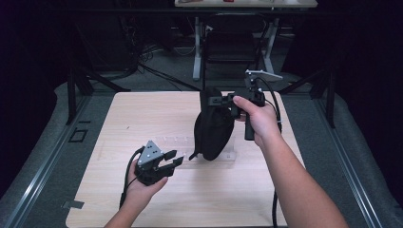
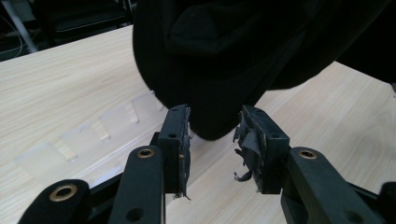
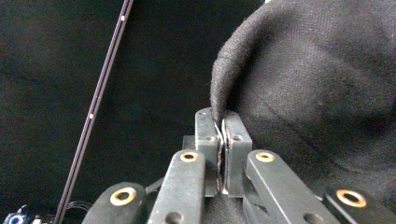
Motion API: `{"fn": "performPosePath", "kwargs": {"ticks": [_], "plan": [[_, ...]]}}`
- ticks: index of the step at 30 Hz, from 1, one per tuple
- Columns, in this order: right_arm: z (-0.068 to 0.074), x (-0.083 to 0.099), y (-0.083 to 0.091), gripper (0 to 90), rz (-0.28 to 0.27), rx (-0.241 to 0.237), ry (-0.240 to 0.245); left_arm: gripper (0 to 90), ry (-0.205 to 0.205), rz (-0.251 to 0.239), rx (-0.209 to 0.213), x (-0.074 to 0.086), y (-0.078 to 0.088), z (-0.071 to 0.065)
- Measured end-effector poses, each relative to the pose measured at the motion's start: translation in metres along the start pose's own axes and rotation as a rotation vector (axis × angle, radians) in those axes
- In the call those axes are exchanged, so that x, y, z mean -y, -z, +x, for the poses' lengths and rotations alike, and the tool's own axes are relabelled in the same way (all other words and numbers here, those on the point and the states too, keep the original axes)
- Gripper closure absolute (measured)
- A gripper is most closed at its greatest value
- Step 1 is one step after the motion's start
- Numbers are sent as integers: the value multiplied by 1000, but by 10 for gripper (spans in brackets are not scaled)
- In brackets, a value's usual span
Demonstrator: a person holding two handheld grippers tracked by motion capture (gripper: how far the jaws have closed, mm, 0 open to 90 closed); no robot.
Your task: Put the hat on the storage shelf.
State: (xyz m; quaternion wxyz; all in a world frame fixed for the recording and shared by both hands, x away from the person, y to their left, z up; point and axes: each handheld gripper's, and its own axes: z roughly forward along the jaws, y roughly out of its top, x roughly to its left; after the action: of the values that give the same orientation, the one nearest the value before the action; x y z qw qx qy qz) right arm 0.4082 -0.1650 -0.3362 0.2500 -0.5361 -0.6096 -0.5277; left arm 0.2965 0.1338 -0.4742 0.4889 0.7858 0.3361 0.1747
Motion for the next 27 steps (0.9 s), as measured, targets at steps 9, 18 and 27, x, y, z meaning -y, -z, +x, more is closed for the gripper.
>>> {"fn": "performPosePath", "kwargs": {"ticks": [9,18,27], "plan": [[0,0,0,876,-2,1,2,630,-28,0,18,-12,-11,-15],[1,0,0,875,-1,-2,1,719,-85,24,22,-22,-19,-28],[2,1,-2,873,-3,-6,3,769,-137,53,-24,-27,-28,-34]]}}
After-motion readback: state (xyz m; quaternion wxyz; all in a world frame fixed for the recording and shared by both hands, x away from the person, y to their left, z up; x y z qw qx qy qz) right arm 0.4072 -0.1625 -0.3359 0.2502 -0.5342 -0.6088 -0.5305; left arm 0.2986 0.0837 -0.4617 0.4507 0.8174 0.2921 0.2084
